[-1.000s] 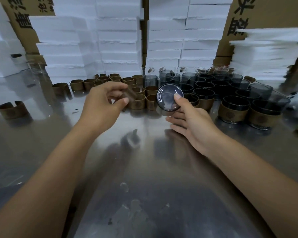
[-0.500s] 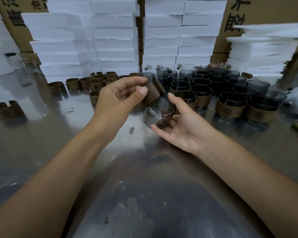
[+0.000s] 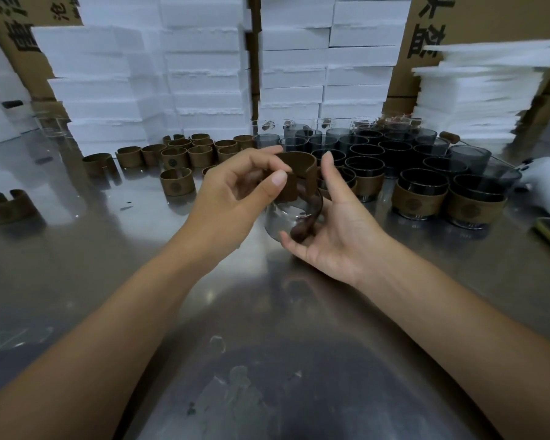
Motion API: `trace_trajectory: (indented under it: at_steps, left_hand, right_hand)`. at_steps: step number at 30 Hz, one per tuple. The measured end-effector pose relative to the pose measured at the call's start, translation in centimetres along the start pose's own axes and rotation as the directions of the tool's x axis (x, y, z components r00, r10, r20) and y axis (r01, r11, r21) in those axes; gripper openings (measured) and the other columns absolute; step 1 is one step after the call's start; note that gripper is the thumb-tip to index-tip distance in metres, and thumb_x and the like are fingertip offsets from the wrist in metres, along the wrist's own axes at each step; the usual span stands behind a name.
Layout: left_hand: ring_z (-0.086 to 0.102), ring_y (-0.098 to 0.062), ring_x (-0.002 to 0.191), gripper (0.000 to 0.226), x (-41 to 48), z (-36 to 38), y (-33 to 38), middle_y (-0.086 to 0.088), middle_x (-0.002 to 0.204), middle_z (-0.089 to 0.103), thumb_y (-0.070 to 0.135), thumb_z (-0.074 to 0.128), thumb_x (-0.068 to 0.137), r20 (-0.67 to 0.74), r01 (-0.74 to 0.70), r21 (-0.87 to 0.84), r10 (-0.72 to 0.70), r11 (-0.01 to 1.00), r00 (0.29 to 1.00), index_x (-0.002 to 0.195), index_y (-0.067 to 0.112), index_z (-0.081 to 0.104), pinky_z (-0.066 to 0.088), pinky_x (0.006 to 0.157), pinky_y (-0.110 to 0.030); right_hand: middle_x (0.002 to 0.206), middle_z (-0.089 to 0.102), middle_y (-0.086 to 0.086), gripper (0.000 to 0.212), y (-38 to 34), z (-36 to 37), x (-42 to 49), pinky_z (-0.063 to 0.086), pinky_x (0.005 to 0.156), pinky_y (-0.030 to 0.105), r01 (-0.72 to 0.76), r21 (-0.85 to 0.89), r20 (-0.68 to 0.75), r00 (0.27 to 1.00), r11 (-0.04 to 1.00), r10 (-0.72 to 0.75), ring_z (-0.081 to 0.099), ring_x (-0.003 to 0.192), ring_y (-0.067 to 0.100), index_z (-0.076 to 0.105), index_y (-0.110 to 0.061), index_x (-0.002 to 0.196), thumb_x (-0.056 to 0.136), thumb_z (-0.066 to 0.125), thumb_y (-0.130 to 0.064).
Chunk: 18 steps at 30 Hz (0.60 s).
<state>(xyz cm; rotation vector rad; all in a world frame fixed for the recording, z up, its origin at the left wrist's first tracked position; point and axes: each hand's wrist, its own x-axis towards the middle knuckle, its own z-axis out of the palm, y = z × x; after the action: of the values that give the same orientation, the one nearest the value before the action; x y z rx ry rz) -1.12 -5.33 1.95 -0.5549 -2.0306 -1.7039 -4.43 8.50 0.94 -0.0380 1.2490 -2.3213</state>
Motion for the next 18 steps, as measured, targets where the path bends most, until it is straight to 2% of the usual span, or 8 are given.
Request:
trace_trajectory:
  at_steps: [2, 4, 6, 12, 15, 17, 18]
  left_hand:
    - [0.063, -0.001, 0.102, 0.005, -0.02, 0.1, 0.07, -0.001, 0.125, 0.055, 0.011, 0.058, 0.086, 0.015, 0.004, -0.025, -0.003, 1.0, 1.0, 0.088, 0.014, 0.061, 0.049, 0.083, -0.016]
    - [0.062, -0.008, 0.109, 0.01, -0.05, 0.13, 0.07, -0.003, 0.129, 0.055, 0.018, 0.06, 0.08, 0.007, 0.004, -0.033, -0.004, 0.999, 1.0, 0.089, 0.015, 0.062, 0.051, 0.089, -0.024]
    - [0.062, -0.009, 0.111, 0.012, -0.09, 0.14, 0.08, -0.004, 0.13, 0.054, 0.02, 0.061, 0.077, -0.008, -0.009, -0.025, 0.009, 1.0, 1.0, 0.088, 0.016, 0.063, 0.051, 0.092, -0.027]
    - [0.054, -0.005, 0.121, 0.005, -0.08, 0.02, -0.12, 0.001, 0.131, 0.053, 0.018, 0.063, 0.081, -0.004, -0.031, 0.01, 0.031, 0.999, 1.0, 0.085, 0.02, 0.064, 0.047, 0.089, -0.02]
    - [0.05, 0.002, 0.123, 0.009, -0.14, 0.23, -0.03, 0.012, 0.123, 0.058, 0.026, 0.06, 0.084, -0.016, -0.034, 0.008, 0.034, 0.999, 0.999, 0.083, 0.019, 0.065, 0.044, 0.092, -0.014]
    - [0.056, 0.0, 0.117, 0.008, -0.15, 0.38, 0.04, 0.01, 0.121, 0.06, 0.02, 0.061, 0.086, -0.034, -0.038, -0.048, 0.036, 0.998, 0.999, 0.092, 0.017, 0.065, 0.046, 0.089, -0.015]
    - [0.059, -0.001, 0.113, 0.016, -0.15, 0.49, 0.04, 0.006, 0.121, 0.061, 0.015, 0.062, 0.086, -0.051, -0.04, -0.073, 0.036, 0.997, 0.998, 0.102, 0.016, 0.062, 0.048, 0.087, -0.016]
  right_hand:
    - [0.079, 0.075, 0.002, 0.065, -0.04, 0.02, -0.02, 0.057, 0.062, 0.029, 0.015, -0.019, 0.029, 0.999, 1.0, -0.015, 0.072, 0.071, 0.016, 0.068, -0.018, 0.101, 0.063, 0.063, -0.071]
    - [0.082, 0.075, 0.002, 0.07, -0.06, 0.01, -0.03, 0.057, 0.065, 0.029, 0.027, -0.032, 0.065, 0.998, 0.999, -0.025, 0.072, 0.073, 0.016, 0.068, -0.018, 0.102, 0.054, 0.065, -0.069]
    - [0.082, 0.075, 0.001, 0.071, -0.15, 0.01, -0.07, 0.058, 0.067, 0.029, 0.044, -0.025, 0.095, 0.995, 0.999, -0.042, 0.072, 0.074, 0.015, 0.067, -0.017, 0.102, 0.051, 0.067, -0.067]
    - [0.078, 0.075, 0.002, 0.062, -0.36, -0.01, -0.17, 0.059, 0.071, 0.031, 0.097, 0.019, 0.122, 0.988, 0.995, -0.099, 0.072, 0.08, 0.018, 0.067, -0.015, 0.101, 0.05, 0.078, -0.048]
    - [0.077, 0.075, 0.001, 0.054, -0.39, 0.05, -0.15, 0.058, 0.071, 0.031, 0.122, 0.031, 0.107, 0.986, 0.992, -0.125, 0.073, 0.079, 0.017, 0.068, -0.018, 0.099, 0.051, 0.079, -0.042]
    - [0.076, 0.074, -0.001, 0.051, -0.39, 0.11, -0.16, 0.058, 0.072, 0.031, 0.143, 0.032, 0.103, 0.984, 0.989, -0.145, 0.073, 0.074, 0.014, 0.068, -0.019, 0.096, 0.051, 0.078, -0.041]
    - [0.076, 0.074, -0.002, 0.05, -0.37, 0.14, -0.17, 0.058, 0.073, 0.032, 0.151, 0.034, 0.105, 0.983, 0.988, -0.154, 0.073, 0.073, 0.014, 0.068, -0.02, 0.095, 0.051, 0.078, -0.04]
